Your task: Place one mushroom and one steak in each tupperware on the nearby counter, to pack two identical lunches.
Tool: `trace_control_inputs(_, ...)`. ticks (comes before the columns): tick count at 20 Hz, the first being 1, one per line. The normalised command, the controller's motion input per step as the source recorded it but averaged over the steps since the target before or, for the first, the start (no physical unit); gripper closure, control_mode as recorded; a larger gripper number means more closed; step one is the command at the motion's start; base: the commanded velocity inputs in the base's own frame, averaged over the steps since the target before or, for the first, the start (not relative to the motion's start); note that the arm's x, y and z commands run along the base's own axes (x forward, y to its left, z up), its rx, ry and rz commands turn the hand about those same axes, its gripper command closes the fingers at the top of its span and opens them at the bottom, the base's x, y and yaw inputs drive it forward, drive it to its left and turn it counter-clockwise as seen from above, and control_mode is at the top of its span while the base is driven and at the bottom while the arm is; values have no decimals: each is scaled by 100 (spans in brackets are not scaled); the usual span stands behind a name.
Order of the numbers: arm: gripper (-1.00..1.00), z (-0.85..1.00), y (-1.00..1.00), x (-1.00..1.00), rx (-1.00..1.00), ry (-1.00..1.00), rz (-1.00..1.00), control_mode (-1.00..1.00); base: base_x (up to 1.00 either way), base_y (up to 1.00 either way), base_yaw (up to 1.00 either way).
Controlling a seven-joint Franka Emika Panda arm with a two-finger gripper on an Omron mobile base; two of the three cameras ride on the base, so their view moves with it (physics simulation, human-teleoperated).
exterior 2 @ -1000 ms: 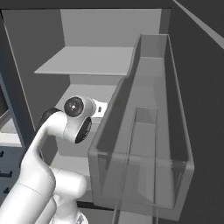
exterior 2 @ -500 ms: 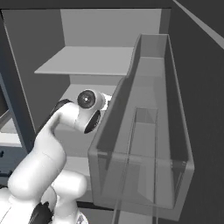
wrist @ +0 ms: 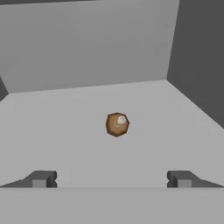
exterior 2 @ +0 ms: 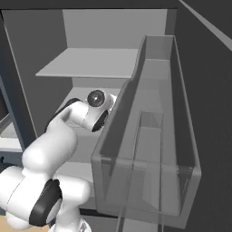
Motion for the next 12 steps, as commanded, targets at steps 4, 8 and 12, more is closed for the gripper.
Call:
trace_control_inputs(4, -100, -11, -16, 52, 0, 8, 0, -100, 0, 0, 0)
trace_control_inputs(8, -100, -11, -9, 39, 0, 5, 0, -100, 0, 0, 0)
trace_control_inputs(12, -100, -17, -5, 25, 0, 3, 0, -100, 0, 0, 0)
